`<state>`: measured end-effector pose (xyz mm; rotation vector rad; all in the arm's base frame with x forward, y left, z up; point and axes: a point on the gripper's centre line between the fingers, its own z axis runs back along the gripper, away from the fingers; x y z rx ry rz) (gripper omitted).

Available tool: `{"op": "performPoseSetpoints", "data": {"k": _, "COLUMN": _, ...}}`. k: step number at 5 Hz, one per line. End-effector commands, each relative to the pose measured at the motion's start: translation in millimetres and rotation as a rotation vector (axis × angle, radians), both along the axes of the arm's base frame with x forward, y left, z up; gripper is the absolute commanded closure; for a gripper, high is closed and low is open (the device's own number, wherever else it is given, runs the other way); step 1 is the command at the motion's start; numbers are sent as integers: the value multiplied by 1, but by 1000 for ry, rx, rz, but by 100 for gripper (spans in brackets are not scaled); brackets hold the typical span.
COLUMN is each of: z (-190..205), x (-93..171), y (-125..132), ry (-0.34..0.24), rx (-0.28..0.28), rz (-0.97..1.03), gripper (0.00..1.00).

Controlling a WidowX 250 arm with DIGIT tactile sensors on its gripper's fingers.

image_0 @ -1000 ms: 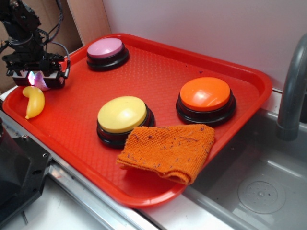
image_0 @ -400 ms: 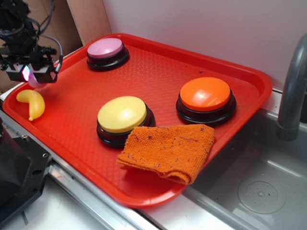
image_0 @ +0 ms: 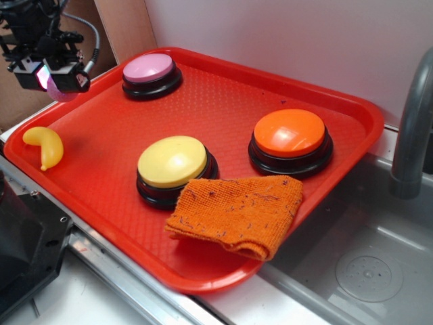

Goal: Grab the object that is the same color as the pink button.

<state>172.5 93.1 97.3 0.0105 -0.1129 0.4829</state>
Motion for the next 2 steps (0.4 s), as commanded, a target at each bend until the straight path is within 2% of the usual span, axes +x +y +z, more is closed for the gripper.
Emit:
{"op": "performPoseSetpoints", "data": {"k": 1, "z": 50, "x": 5, "y": -50, "ry": -49, "rx": -139, "rz": -184, "gripper": 100}}
{"op": "performPoseSetpoints", "data": {"k": 2, "z": 54, "x": 13, "y": -69, "ry": -30, "rx": -103, "rz": -240, "gripper": 100}}
